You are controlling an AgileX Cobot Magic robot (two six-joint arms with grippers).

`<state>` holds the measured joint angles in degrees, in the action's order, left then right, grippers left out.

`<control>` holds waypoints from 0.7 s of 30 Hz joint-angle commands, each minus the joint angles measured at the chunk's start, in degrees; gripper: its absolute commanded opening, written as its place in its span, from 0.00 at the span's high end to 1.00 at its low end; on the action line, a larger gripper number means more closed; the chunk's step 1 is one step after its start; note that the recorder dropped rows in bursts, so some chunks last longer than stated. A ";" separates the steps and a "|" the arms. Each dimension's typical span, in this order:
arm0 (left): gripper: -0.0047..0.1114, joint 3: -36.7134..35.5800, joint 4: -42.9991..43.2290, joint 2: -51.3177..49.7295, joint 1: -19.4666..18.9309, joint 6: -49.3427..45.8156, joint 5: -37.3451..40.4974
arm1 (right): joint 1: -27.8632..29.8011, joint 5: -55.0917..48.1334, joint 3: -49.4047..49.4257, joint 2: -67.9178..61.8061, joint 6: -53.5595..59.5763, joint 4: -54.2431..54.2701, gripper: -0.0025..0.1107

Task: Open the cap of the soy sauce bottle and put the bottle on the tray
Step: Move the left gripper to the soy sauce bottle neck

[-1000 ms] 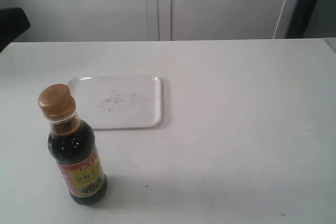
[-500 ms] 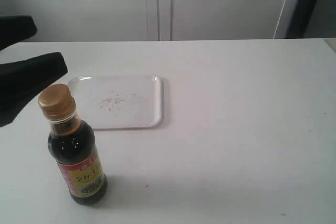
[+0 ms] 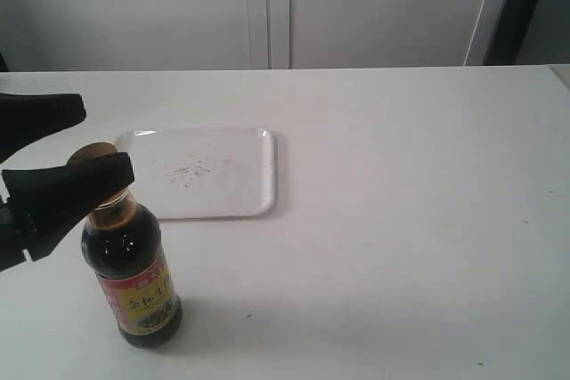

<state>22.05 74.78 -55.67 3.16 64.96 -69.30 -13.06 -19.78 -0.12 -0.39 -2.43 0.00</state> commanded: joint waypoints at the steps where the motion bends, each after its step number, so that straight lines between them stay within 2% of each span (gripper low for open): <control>1: 0.05 -1.32 -0.94 -1.19 0.40 -2.23 -0.66 | -0.07 0.20 0.12 0.39 0.22 -0.35 0.98; 15: 0.05 -4.76 -3.76 -7.76 0.40 -8.75 -0.66 | -0.07 0.20 0.12 0.39 0.22 -0.35 0.98; 21: 0.05 -4.76 -6.83 -10.85 5.08 -12.57 -0.66 | -0.07 0.20 0.12 0.39 0.22 -0.35 0.98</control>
<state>17.38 69.44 -65.47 6.59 54.10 -69.34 -13.06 -19.78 -0.12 -0.39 -2.43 0.00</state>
